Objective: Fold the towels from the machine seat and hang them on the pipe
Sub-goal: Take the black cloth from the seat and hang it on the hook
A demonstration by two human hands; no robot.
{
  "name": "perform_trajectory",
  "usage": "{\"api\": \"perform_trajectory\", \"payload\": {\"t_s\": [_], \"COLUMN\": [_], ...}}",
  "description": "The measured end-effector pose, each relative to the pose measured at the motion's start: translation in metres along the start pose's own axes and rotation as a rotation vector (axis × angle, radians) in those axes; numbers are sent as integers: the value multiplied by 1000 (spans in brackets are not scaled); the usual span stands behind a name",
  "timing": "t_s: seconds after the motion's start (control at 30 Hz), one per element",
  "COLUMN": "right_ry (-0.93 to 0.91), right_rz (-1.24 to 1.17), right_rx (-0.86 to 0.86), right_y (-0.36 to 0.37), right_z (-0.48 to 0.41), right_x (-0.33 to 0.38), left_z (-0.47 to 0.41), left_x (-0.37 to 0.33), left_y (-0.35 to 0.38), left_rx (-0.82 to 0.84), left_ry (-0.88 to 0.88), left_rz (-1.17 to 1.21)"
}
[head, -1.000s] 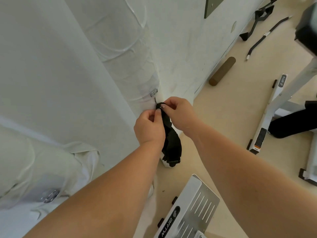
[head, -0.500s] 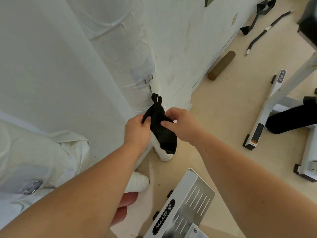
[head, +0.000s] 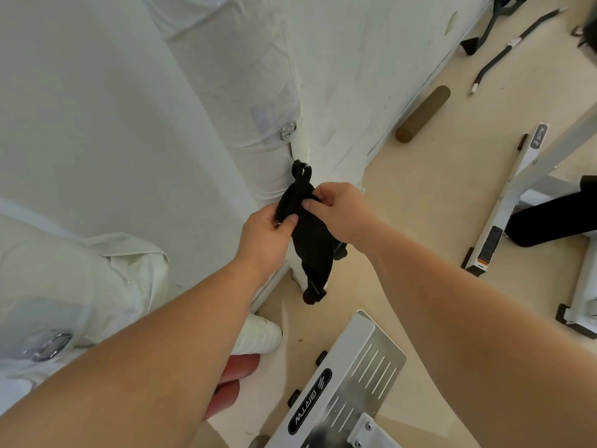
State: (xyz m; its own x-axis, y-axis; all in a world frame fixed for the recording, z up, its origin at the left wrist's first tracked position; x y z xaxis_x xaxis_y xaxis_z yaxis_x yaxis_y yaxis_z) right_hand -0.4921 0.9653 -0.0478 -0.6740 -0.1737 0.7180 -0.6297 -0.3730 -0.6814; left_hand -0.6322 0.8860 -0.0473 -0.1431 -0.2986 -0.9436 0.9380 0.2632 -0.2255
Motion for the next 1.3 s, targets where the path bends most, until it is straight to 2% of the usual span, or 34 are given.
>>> {"api": "perform_trajectory", "payload": {"t_s": [0.13, 0.23, 0.4, 0.47, 0.6, 0.73, 0.87, 0.97, 1.07, 1.2, 1.3], "right_ry": [47, 69, 73, 83, 157, 248, 359, 290, 295, 235, 267], "right_rz": [15, 47, 373, 426, 354, 100, -203, -137, -24, 260, 219], "right_rx": [-22, 50, 231, 259, 238, 81, 235, 300, 324, 208, 22], "right_y": [4, 9, 18, 23, 23, 10, 26, 45, 59, 54, 36], "right_z": [-3, -3, 3, 7, 16, 25, 41, 40, 34, 20, 13], "right_x": [-11, -19, -30, -39, -55, -59, -60, -48, -41, -41, -42], "left_z": [-6, -10, -8, -8, -5, 0, 5, 5, 5, 3, 0], "left_x": [-1, -4, 1, 2, 4, 1, 0, -1, -1, -2, -4], "left_y": [0, -1, -1, -2, -2, -11, -12, -13, -14, -16, -14], "left_rx": [-8, -63, -128, -154, -176, -240, -152, -143, -145, -142, -128], "left_ry": [22, 50, 81, 94, 93, 91, 76, 113, 156, 167, 165], "left_rz": [-117, -207, -283, -313, -330, -288, -296, -321, -382, -443, -467]}}
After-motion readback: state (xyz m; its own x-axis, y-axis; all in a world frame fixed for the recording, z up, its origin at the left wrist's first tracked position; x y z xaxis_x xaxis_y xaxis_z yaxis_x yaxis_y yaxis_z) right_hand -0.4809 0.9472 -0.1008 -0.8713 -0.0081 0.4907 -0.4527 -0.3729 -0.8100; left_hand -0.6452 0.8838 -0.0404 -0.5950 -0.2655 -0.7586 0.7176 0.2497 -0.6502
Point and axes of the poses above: each hand's wrist, its own z-axis away from the middle knuckle, its own y-axis out of the palm, x = y × z, the point moved 5 cm from there along -z, towards the middle knuckle, and after that the axes turned 13 degrees about z, right-handed, at the moved point
